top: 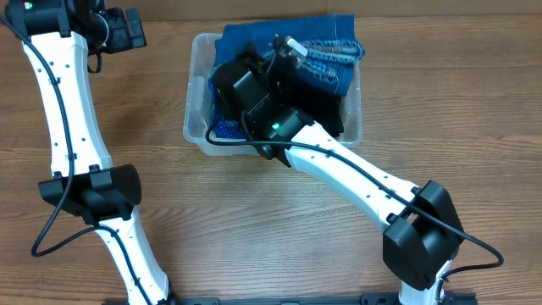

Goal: Pack container
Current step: 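Press and tuck the jeans flat into the bin with the right gripper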

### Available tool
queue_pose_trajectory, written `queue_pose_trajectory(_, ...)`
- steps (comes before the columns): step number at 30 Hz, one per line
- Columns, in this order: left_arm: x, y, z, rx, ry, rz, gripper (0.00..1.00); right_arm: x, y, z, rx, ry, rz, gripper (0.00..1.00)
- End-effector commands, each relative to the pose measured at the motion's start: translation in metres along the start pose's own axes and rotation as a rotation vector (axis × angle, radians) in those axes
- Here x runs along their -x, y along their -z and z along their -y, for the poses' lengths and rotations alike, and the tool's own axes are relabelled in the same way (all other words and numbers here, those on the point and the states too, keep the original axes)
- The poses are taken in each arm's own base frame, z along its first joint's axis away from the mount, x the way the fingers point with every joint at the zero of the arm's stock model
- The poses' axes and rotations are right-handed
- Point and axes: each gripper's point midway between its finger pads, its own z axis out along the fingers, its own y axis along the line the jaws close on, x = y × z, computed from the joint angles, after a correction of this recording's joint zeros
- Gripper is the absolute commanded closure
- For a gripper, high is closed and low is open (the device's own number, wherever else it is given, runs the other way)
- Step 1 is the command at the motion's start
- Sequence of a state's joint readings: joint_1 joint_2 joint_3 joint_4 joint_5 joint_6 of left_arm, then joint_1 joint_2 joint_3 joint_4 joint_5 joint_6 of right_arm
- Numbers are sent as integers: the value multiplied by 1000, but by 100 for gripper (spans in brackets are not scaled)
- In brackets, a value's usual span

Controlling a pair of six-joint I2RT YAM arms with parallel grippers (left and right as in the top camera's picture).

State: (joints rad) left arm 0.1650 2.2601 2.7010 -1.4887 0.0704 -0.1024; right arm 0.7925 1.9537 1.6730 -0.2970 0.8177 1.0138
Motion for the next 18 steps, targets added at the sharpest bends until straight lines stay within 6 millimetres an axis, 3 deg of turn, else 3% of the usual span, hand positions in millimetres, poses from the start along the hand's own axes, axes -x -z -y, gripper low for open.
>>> queue_pose_trajectory(1,2,2,2,-7,7,9,0,5,11,-30,94,-44,-54,20)
queue_pose_trajectory(4,2,2,2,-7,7,9,0,-3,25,-41,124,-37,-74,18)
queue_pose_trajectory(8,2,2,2,-7,7,9,0,-2,64,-65,206,13,-90,17)
queue_pose_trajectory(10,2,2,2,-7,7,9,0,10,84,-72,234,30,-93,14)
queue_pose_trajectory(14,2,2,2,-7,7,9,0,40,106,-69,239,52,-86,12)
queue_pose_trajectory(18,2,2,2,-7,7,9,0,58,120,-65,249,248,-65,13)
